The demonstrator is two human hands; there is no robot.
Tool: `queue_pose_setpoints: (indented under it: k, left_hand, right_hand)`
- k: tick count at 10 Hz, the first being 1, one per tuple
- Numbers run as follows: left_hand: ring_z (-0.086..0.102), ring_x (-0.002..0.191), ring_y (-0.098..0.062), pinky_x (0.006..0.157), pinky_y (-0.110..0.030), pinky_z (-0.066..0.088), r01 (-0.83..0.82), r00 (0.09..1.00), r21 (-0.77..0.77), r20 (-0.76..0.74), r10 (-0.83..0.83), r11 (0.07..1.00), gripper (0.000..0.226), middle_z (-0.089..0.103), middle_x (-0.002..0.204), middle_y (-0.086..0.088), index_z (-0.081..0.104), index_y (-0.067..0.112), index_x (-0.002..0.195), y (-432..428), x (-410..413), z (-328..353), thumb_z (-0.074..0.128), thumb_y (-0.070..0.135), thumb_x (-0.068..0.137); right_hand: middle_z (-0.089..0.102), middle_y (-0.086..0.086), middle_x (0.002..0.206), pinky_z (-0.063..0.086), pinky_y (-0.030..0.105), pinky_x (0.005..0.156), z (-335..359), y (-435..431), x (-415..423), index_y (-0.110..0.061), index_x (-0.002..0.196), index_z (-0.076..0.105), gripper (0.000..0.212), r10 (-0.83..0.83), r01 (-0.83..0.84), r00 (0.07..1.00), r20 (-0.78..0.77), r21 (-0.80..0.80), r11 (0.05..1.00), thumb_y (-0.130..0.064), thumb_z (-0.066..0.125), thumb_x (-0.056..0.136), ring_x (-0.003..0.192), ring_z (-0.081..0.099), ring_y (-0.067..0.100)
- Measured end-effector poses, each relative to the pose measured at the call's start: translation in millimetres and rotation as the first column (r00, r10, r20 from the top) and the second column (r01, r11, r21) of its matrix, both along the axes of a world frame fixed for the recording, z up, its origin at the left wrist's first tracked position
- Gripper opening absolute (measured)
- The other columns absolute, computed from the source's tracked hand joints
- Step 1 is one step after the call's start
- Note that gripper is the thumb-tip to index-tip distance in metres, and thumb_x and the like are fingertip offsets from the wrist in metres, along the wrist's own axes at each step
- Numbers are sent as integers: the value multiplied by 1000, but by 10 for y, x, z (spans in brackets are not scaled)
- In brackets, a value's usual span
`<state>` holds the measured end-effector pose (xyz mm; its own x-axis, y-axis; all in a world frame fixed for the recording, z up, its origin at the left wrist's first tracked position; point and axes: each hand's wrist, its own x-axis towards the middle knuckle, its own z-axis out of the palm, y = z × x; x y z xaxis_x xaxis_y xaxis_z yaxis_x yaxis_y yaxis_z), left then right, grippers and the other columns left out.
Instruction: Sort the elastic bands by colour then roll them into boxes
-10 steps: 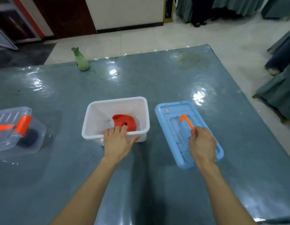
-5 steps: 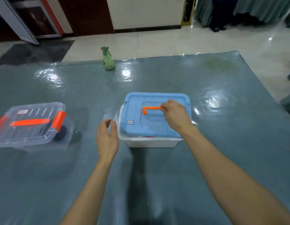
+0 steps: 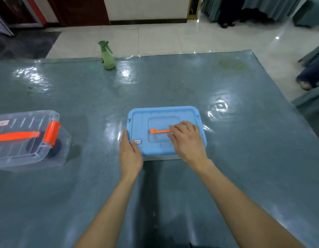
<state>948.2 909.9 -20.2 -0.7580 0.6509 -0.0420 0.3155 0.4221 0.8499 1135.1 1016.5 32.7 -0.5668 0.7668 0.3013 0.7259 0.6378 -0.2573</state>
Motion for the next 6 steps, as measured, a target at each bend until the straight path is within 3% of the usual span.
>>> queue_pose_setpoints:
  k: [1,2,4,5,6]
  left_hand:
    - [42,156,-30,123,-28,29,-14,1000,21,-27,15,1000,53,41,172,-11,33,9,169,-5,29,-21,38,13,117]
    - [43,154,-28,120,-24,28,-26,999,20,-46,27,999,53,42,171,-10,34,11,169,-11,48,-26,36,15,117]
    - [45,152,-29,122,-42,38,-39,998,-19,-53,38,999,53,43,170,-9,33,18,170,-12,46,-24,36,20,117]
    - [40,156,-32,127,-47,35,49,999,-16,-3,-49,999,60,38,173,-13,24,16,173,-2,-67,19,42,31,118]
    - [36,158,-27,131,-47,29,77,989,4,125,-76,997,76,31,174,-13,9,21,175,-212,-80,63,43,51,115]
  right_hand:
    - [66,7,148,30,55,126,-173,-276,67,-8,145,64,45,27,-22,997,70,-71,997,-38,52,113,154,46,29]
    - [49,8,165,20,53,132,-313,-411,76,-6,157,52,57,9,1,998,69,-142,990,-43,45,114,162,31,23]
    - [40,6,171,13,44,135,-291,-373,87,-8,161,46,66,60,-49,997,43,-214,976,-52,43,113,165,21,19]
    - [36,2,173,15,40,135,-172,-310,157,-12,161,47,65,54,-108,988,-141,-411,905,-53,49,111,165,19,13]
    - [62,-5,150,51,35,113,-26,-368,458,-17,140,69,37,-94,-91,915,-394,-426,900,-37,62,109,142,55,9]
